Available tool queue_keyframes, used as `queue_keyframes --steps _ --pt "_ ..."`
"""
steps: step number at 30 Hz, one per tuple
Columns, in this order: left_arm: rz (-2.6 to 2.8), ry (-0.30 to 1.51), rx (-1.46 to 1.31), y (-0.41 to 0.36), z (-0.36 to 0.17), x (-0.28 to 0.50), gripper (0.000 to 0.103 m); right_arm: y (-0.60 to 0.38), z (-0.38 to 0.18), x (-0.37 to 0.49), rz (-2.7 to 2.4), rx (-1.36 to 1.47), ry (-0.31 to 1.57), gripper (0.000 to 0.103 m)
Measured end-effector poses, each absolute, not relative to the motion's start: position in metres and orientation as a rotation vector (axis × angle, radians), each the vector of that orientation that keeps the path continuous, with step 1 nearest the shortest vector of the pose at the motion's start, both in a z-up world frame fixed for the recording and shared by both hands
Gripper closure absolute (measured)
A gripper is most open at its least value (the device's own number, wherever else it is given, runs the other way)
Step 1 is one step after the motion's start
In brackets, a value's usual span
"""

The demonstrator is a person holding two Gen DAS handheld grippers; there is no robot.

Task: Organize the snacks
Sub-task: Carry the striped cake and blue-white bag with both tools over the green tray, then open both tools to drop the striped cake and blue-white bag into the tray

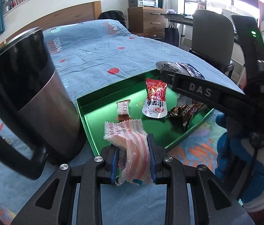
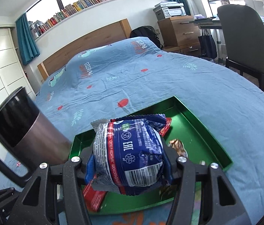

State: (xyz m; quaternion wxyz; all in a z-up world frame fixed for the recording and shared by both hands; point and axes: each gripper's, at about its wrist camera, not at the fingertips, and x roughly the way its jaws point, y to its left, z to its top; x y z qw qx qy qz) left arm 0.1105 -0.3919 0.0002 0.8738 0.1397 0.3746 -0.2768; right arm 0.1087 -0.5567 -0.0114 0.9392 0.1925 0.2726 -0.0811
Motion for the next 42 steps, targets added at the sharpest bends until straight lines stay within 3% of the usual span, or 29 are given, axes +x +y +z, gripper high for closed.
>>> queue_keyframes --steps 27,42 --pt "-0.654 0.859 0.287 -0.449 -0.066 0.155 0.079 -0.602 -0.070 0.163 -0.382 0.204 0.699 0.000" --pt "-0.628 0.909 0.268 -0.447 -0.078 0.157 0.079 -0.595 -0.073 0.164 -0.373 0.171 0.711 0.000"
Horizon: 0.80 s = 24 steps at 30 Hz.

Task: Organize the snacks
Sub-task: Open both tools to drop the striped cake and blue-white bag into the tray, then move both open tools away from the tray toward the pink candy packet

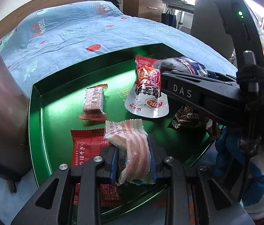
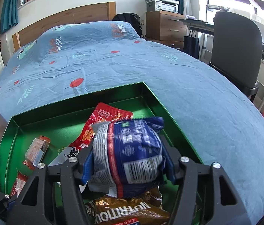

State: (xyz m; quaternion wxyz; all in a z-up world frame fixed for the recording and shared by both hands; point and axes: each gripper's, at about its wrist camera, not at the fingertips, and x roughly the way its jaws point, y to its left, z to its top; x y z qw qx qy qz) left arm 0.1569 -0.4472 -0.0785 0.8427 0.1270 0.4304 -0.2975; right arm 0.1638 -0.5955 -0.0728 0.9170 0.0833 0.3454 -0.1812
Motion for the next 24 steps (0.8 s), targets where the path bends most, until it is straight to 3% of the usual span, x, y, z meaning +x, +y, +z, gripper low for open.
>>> queue_keyframes --steps 8,11,17,24 --pt "-0.596 0.913 0.268 -0.449 -0.078 0.158 0.076 -0.597 -0.068 0.157 -0.370 0.182 0.671 0.000" --pt "-0.592 0.917 0.260 -0.448 -0.078 0.159 0.064 -0.596 -0.065 0.156 -0.372 0.181 0.660 0.000" --pt "-0.574 0.892 0.248 -0.443 -0.072 0.157 0.052 -0.594 -0.060 0.153 -0.372 0.178 0.639 0.000" --pt "-0.555 0.869 0.241 -0.437 -0.063 0.158 0.044 -0.582 -0.049 0.148 -0.360 0.170 0.602 0.000"
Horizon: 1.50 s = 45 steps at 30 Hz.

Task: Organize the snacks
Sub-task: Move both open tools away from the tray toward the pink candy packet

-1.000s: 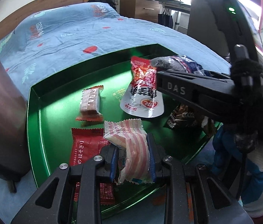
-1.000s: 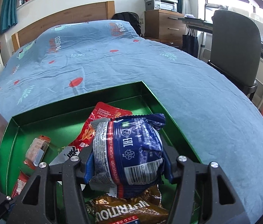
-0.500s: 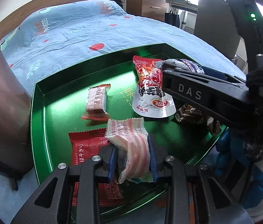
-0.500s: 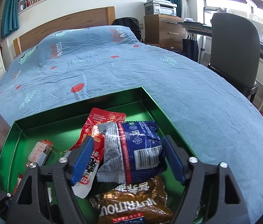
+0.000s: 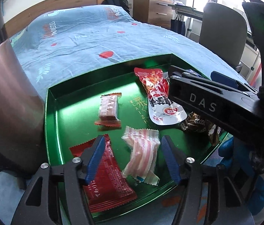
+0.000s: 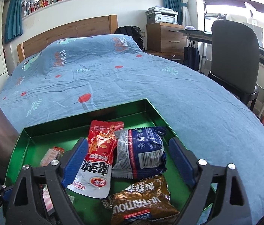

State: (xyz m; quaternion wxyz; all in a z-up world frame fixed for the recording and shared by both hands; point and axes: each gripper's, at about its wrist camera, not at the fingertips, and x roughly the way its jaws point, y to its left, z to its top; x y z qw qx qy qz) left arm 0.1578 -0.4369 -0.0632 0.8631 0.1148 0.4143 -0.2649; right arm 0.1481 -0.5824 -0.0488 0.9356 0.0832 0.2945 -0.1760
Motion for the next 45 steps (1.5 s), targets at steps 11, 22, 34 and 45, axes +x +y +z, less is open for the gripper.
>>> queue_keyframes --steps 11,22,34,45 --pt "-0.540 0.850 0.248 -0.429 -0.055 0.151 0.030 -0.575 -0.035 0.143 -0.365 0.155 0.576 0.000" --pt "-0.551 0.856 0.250 -0.421 -0.049 0.139 0.030 -0.574 -0.021 0.130 -0.388 0.156 0.550 0.000" --pt "-0.547 0.914 0.259 -0.390 -0.054 0.106 0.030 -0.561 -0.013 0.119 -0.391 0.132 0.554 0.000" --pt "-0.438 0.938 0.256 -0.326 -0.045 0.088 0.029 -0.535 -0.003 0.090 -0.418 0.087 0.554 0.000"
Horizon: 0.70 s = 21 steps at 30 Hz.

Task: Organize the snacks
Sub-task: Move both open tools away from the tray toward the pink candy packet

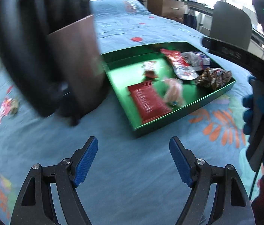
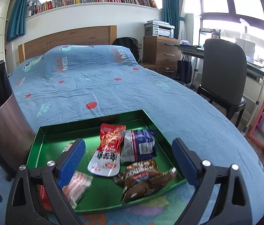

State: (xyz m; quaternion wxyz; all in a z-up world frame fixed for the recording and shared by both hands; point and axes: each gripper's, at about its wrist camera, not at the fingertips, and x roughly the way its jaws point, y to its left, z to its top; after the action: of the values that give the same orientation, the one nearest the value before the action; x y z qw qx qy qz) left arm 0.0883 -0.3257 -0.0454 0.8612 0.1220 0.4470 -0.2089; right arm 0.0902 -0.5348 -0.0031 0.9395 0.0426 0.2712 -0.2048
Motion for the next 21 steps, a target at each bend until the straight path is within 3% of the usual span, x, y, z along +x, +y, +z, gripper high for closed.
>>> queue_keyframes --steps 21 --pt "-0.269 0.884 0.202 -0.209 0.004 0.049 0.021 -0.380 -0.007 -0.001 -0.249 0.012 0.669 0.000"
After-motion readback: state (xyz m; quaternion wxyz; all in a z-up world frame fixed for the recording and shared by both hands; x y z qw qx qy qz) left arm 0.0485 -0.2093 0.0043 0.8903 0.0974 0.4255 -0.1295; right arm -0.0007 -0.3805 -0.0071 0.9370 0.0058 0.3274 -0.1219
